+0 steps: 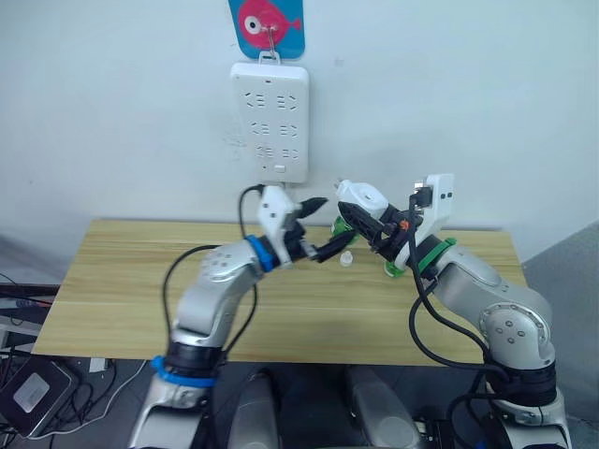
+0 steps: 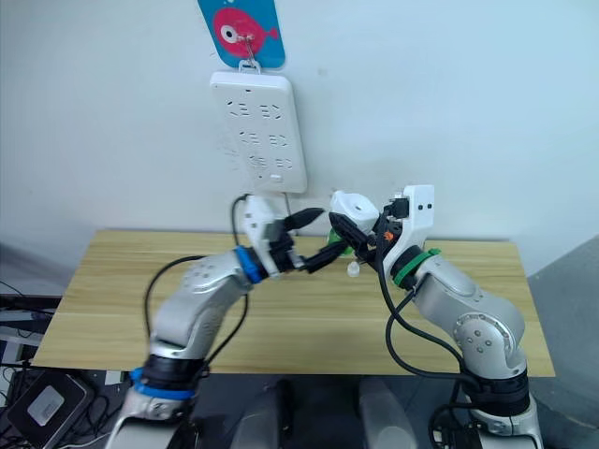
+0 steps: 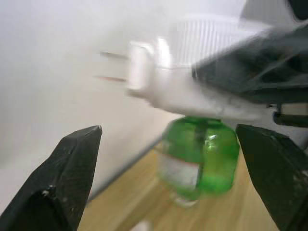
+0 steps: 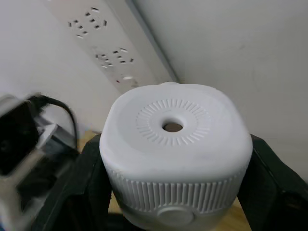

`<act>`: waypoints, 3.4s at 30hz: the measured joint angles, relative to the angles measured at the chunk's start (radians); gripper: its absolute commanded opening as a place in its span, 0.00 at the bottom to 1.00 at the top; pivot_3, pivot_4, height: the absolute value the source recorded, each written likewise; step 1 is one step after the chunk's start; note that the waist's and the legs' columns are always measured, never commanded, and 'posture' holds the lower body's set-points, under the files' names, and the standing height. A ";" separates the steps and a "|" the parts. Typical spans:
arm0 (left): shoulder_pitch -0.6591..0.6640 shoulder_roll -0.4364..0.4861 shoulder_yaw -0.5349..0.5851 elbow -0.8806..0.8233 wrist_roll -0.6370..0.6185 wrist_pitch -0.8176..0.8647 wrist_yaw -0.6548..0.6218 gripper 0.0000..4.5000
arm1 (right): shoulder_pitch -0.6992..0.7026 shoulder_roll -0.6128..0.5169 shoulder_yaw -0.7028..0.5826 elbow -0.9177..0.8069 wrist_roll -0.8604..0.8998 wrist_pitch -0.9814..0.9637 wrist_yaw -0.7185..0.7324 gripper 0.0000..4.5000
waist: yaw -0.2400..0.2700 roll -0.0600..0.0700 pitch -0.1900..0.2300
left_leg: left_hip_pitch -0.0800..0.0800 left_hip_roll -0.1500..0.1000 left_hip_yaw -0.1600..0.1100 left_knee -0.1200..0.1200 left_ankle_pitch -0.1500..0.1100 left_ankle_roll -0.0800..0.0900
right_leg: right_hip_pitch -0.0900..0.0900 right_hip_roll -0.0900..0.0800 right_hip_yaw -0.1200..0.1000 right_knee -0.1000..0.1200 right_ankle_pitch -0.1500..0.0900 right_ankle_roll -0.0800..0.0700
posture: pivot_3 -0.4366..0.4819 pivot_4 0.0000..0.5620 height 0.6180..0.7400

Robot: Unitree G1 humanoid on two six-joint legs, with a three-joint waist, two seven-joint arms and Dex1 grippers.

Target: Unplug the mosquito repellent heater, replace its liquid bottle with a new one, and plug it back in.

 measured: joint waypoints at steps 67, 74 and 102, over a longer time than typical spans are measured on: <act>-0.474 0.169 0.081 0.554 -0.120 0.155 -0.446 0.28 | -0.120 -0.025 -0.014 -0.068 -0.086 0.119 0.057 0.68 | 0.042 0.000 0.000 | -0.002 0.000 -0.001 0.001 0.000 0.000 | 0.000 0.000 -0.002 0.000 0.000 -0.001 | 0.34 0.45 1.00; -0.469 0.176 0.082 0.546 -0.120 0.158 -0.426 0.28 | -0.210 0.019 0.033 -0.076 -0.109 0.172 -0.005 0.68 | 0.041 0.000 0.000 | -0.001 0.000 -0.001 0.001 0.000 0.000 | 0.000 0.000 -0.002 0.000 0.000 -0.002 | 0.33 0.45 1.00; -0.466 0.188 0.080 0.544 -0.119 0.151 -0.427 0.28 | -0.232 -0.009 0.042 -0.074 -0.208 0.183 0.046 0.68 | 0.040 0.000 0.000 | 0.000 0.000 0.000 0.001 0.001 0.001 | 0.000 0.000 -0.001 0.001 0.001 -0.002 | 0.34 0.47 1.00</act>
